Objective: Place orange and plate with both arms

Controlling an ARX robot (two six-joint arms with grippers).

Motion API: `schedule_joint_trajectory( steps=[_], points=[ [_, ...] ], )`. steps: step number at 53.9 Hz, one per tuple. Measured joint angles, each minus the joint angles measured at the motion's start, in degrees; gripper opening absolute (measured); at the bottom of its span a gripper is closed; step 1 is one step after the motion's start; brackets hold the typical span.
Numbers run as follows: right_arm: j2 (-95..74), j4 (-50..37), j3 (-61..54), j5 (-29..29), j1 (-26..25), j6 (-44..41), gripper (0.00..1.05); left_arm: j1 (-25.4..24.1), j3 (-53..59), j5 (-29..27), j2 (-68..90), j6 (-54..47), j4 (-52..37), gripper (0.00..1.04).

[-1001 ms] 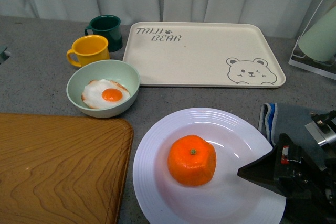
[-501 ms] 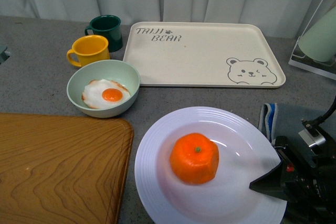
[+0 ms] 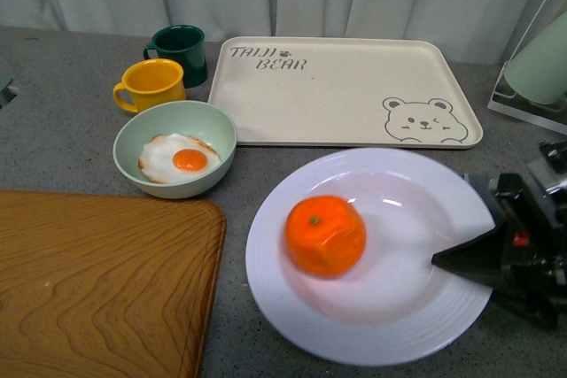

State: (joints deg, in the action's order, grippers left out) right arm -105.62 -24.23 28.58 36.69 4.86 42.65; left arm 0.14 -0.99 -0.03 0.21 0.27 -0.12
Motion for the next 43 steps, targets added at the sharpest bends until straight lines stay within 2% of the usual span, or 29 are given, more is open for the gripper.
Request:
schedule_joint_trajectory(
  steps=[6, 14, 43],
  points=[
    [1.8, -3.5, 2.1, 3.1, -0.4, 3.9, 0.04, 0.0, 0.0, 0.0, 0.0, 0.0, 0.0, 0.98],
    [-1.9, -3.6, 8.2, 3.0, -0.3, 5.9, 0.04, 0.0, 0.0, 0.0, 0.0, 0.0, 0.0, 0.98],
    [-27.5, 5.2, 42.7, 3.5, 0.7, 15.3, 0.04, 0.0, 0.0, 0.0, 0.0, 0.0, 0.0, 0.98]
  ],
)
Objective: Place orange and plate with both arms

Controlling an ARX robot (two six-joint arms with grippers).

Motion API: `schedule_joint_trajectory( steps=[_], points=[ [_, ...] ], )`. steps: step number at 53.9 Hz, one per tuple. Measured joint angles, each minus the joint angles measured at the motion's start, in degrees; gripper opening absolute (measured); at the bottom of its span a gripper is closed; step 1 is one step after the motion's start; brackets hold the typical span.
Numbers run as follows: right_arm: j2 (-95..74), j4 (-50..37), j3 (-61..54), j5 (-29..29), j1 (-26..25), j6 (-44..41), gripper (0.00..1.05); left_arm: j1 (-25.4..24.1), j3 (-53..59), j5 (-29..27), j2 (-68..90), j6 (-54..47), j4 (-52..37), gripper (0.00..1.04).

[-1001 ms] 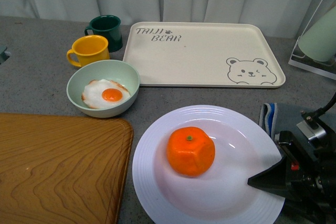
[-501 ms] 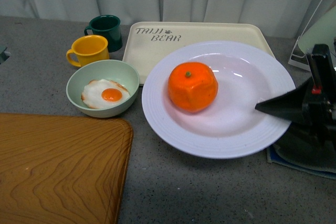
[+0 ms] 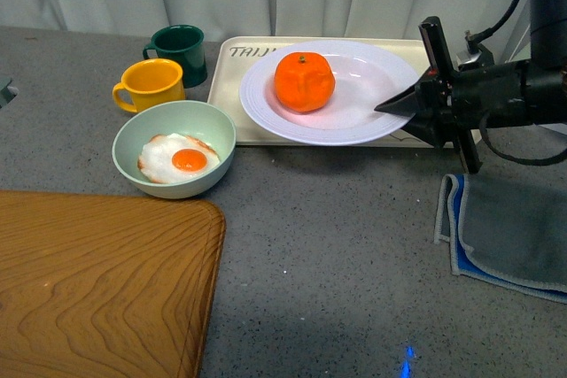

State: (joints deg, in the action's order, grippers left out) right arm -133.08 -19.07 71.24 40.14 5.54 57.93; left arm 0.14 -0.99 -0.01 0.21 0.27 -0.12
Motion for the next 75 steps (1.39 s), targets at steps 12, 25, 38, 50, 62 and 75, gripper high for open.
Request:
schedule_joint_trajectory(
  steps=[12, 25, 38, 50, 62, 75],
  points=[
    [-6.0, 7.3, 9.3, -1.4, -0.1, 0.0, 0.04, 0.0, 0.0, 0.0, 0.0, 0.0, 0.0, 0.98],
    [-6.5, 12.4, 11.8, -5.0, -0.5, -4.9, 0.29, 0.0, 0.0, 0.0, 0.0, 0.0, 0.0, 0.98],
    [0.5, 16.5, 6.7, -17.2, -0.2, -20.8, 0.68, 0.0, 0.0, 0.0, 0.0, 0.0, 0.0, 0.98],
    [8.1, 8.7, -3.5, -28.0, 0.6, -36.5, 0.94, 0.0, 0.0, 0.0, 0.0, 0.0, 0.0, 0.98],
    [23.2, -50.0, -38.2, -46.6, 1.6, -54.7, 0.57, 0.0, 0.0, 0.0, 0.0, 0.0, 0.0, 0.98],
    [69.6, -33.3, -67.7, -41.5, -2.5, -57.5, 0.07, 0.0, 0.0, 0.0, 0.0, 0.0, 0.0, 0.98]
  ],
)
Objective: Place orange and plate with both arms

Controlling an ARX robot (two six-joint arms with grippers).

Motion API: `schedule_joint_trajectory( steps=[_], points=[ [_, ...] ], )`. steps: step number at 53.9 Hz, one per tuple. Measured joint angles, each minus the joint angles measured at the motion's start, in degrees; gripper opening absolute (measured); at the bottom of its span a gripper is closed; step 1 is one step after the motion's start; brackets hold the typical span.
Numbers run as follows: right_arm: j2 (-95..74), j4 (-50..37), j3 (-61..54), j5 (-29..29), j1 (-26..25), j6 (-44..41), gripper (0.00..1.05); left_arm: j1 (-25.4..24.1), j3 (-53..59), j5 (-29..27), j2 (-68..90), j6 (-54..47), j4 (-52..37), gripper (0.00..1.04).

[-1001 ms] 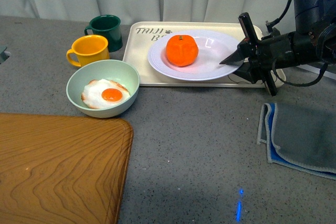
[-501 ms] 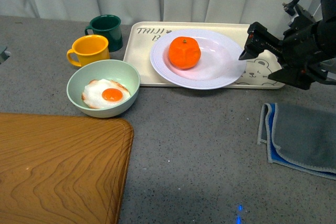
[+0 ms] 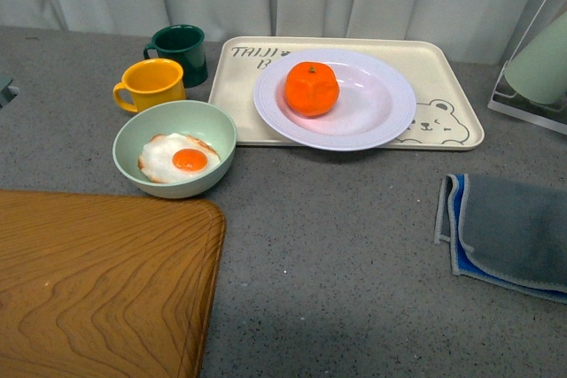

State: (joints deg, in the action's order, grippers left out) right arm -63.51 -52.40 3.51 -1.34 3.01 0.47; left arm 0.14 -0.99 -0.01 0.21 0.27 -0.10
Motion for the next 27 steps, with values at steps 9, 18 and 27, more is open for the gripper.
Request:
schedule_joint_trajectory(
  steps=[9, 18, 27],
  points=[
    [34.3, 29.9, -3.2, 1.0, -2.8, -0.3, 0.01, 0.0, 0.0, 0.0, 0.0, 0.0, 0.0, 0.98],
    [62.1, 52.0, -3.2, 1.4, -2.9, -0.3, 0.01, 0.0, 0.0, 0.0, 0.0, 0.0, 0.0, 0.98],
    [63.1, 52.3, -3.2, 1.4, -2.9, -0.3, 0.01, 0.0, 0.0, 0.0, 0.0, 0.0, 0.0, 0.98]
  ],
)
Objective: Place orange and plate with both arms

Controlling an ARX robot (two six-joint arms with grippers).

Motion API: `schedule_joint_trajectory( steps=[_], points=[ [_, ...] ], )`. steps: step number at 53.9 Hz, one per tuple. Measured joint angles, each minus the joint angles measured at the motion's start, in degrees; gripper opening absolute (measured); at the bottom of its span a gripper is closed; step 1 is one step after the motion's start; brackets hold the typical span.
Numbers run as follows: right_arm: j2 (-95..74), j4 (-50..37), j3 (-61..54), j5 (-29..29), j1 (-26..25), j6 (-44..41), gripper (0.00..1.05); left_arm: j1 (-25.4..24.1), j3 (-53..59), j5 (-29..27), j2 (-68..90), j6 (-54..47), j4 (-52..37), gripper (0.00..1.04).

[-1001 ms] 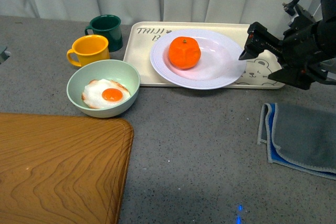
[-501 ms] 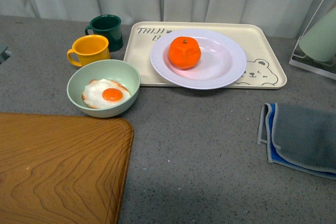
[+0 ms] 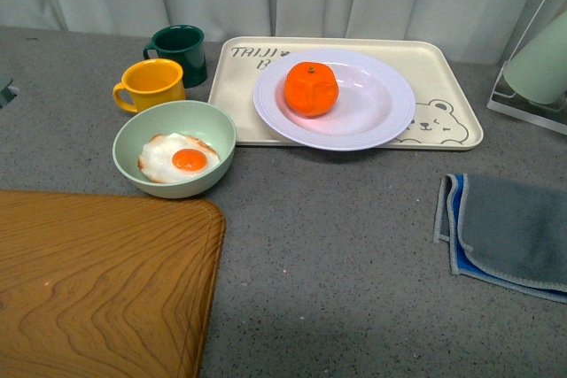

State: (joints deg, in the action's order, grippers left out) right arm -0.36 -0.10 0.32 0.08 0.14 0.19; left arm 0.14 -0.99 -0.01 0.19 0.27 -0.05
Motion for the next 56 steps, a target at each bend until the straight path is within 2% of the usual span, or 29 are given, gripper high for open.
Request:
schedule_joint_trajectory(
  steps=[4, 22, 31, 33, 37, 56],
  points=[
    [0.1, 0.0, 0.0, 0.0, 0.0, -0.1, 0.10, 0.0, 0.0, 0.0, 0.0, 0.0, 0.0, 0.98],
    [0.1, 0.0, 0.0, 0.0, 0.0, -0.1, 0.63, 0.0, 0.0, 0.0, 0.0, 0.0, 0.0, 0.98],
    [0.1, 0.0, 0.0, 0.0, 0.0, -0.1, 0.94, 0.0, 0.0, 0.0, 0.0, 0.0, 0.0, 0.98],
    [0.1, 0.0, 0.0, 0.0, 0.0, 0.0, 0.97, 0.0, 0.0, 0.0, 0.0, 0.0, 0.0, 0.98],
    [0.1, 0.0, 0.0, 0.0, 0.0, 0.0, 0.94, 0.0, 0.0, 0.0, 0.0, 0.0, 0.0, 0.98],
    [0.1, 0.0, 0.0, 0.0, 0.0, 0.0, 0.95, 0.0, 0.0, 0.0, 0.0, 0.0, 0.0, 0.98]
  ],
)
